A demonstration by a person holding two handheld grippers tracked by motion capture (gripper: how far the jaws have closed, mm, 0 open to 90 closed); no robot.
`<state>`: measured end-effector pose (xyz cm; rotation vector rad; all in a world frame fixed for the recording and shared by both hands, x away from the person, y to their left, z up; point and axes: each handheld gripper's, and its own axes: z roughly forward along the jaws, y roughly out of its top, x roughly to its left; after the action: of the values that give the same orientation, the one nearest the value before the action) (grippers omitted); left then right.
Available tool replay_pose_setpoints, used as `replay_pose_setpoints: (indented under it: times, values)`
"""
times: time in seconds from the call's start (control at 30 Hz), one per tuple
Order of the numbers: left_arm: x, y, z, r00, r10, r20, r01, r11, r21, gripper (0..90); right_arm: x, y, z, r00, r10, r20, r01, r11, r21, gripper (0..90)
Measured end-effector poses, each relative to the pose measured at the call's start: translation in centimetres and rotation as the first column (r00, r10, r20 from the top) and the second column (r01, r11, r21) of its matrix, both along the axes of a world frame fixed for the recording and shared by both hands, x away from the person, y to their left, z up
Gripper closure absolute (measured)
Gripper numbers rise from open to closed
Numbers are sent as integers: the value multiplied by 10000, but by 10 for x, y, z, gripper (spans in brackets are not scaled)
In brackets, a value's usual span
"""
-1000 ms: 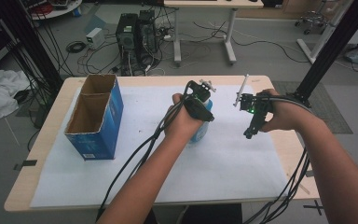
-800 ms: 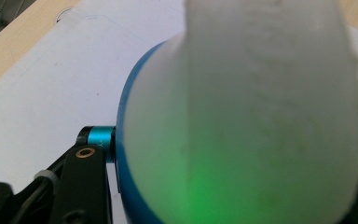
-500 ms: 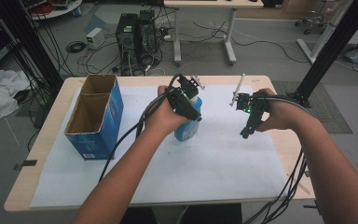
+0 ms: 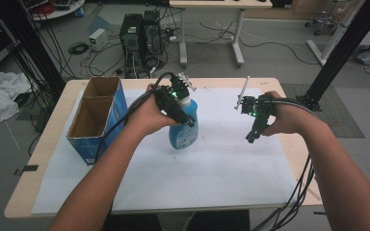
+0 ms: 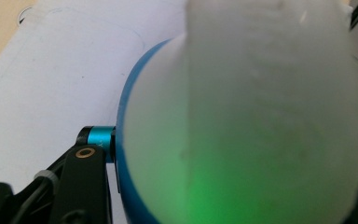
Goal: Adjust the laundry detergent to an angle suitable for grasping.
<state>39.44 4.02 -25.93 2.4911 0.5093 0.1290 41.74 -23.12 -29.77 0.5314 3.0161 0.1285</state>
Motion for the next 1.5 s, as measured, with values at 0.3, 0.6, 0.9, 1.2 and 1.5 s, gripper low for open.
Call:
replay_pose_setpoints:
  times: [0.3, 0.6, 0.9, 1.2, 1.5]
  values:
    - [-8, 12, -5, 9814, -1917, -140, 1921, 9805, 407, 422, -2, 3, 0, 10000, -67, -24, 67, 10000, -70, 33]
    - [-14, 6, -13, 9384, -3435, -381, 3445, 9385, 238, 422, -4, 6, -1, 10000, -70, -60, 69, 9998, -171, 32]
    - [-23, 0, -25, 8626, -5043, -411, 5059, 8593, 753, 421, -6, 9, -1, 10000, -78, -46, 77, 9997, -237, 32]
    - [-30, -1, -35, 8061, -5913, -228, 5913, 8035, 687, 421, -7, 14, -5, 9999, 57, -105, -60, 9995, -311, 33]
    - [-28, -3, -47, 7789, -6263, -322, 6263, 7742, 916, 421, -7, 15, -5, 9999, 108, -94, -111, 9993, -347, 33]
